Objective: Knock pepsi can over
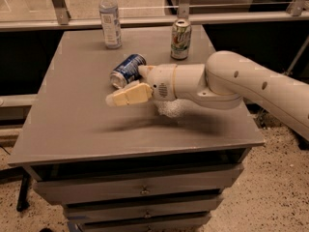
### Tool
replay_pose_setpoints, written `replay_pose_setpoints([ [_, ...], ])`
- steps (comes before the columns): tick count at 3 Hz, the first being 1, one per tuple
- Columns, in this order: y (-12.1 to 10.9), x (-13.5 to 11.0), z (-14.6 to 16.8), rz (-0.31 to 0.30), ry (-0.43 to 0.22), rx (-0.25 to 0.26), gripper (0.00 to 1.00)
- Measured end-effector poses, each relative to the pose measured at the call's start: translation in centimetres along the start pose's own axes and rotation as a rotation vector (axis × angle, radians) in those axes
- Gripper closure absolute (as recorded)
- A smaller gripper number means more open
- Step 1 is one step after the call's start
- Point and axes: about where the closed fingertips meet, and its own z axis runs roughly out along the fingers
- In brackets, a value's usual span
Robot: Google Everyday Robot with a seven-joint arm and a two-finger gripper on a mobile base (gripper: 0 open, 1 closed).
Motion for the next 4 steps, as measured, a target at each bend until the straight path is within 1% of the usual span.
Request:
replay_pose_setpoints([
  [1, 0.0, 0.1, -2.4, -0.009, 0.009, 0.03, 0.0],
  [2, 0.2, -0.7, -6.5, -0.048, 0.018, 0.068, 0.0],
  [3, 1.3, -2.2, -11.1, -0.118, -0.01, 0.092, 0.0],
  [4, 1.2, -2.0, -12.1, -0.13, -0.009, 0.107, 0.0],
])
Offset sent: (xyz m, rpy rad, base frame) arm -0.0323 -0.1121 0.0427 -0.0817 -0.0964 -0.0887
